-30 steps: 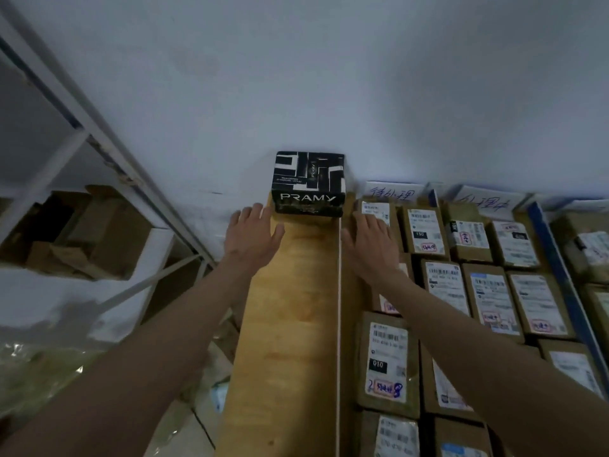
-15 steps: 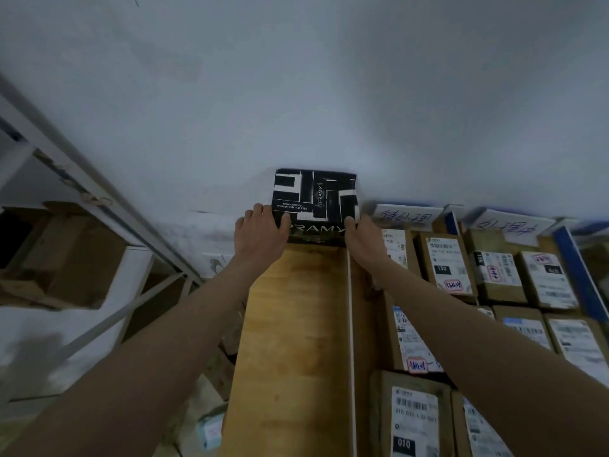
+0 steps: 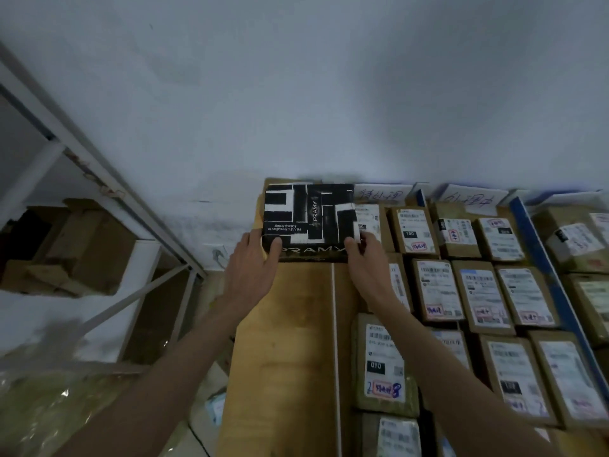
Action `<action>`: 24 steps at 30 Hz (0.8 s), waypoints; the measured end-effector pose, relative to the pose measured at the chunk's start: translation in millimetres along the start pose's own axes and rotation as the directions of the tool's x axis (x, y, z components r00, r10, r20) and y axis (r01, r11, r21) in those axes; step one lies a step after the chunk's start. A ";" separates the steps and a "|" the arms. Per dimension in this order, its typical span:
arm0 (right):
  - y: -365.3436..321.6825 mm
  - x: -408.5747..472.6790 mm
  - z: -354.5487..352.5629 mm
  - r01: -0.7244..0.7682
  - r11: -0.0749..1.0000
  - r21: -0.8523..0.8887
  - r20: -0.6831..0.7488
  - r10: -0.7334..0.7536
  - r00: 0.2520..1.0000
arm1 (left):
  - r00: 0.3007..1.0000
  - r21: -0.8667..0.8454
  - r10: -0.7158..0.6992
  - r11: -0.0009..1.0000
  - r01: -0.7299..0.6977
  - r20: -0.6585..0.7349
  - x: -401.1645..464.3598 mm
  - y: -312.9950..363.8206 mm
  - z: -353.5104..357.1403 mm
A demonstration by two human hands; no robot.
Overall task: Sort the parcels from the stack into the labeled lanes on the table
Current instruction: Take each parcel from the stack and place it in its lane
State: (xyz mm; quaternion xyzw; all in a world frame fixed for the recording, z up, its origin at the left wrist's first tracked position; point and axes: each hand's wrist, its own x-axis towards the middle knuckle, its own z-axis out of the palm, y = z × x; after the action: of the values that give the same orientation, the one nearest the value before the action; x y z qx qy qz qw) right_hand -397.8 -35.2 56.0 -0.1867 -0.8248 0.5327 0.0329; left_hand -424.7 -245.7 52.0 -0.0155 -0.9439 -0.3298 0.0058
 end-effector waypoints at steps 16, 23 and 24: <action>45.3 -177.7 -141.4 -0.353 0.909 0.223 0.266 0.292 0.919 | 0.991 -0.180 0.054 0.983 -0.030 0.125 -214.0 52.3 -14.0; 53.8 -229.2 -166.1 -0.105 0.988 0.114 0.337 0.061 0.940 | 0.993 -0.085 -0.032 0.995 0.041 0.111 -226.9 83.3 -24.0; 52.4 -234.3 -169.1 -0.031 0.998 0.051 0.353 0.011 0.936 | 0.993 -0.068 -0.037 0.997 0.045 0.112 -227.5 89.0 -25.1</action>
State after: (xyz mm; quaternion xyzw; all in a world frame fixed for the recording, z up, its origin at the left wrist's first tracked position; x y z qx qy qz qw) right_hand -123.2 49.9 116.0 -0.0962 -0.8001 0.5806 -0.1158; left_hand -194.4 -197.6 122.2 -0.0145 -0.9306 -0.3617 -0.0540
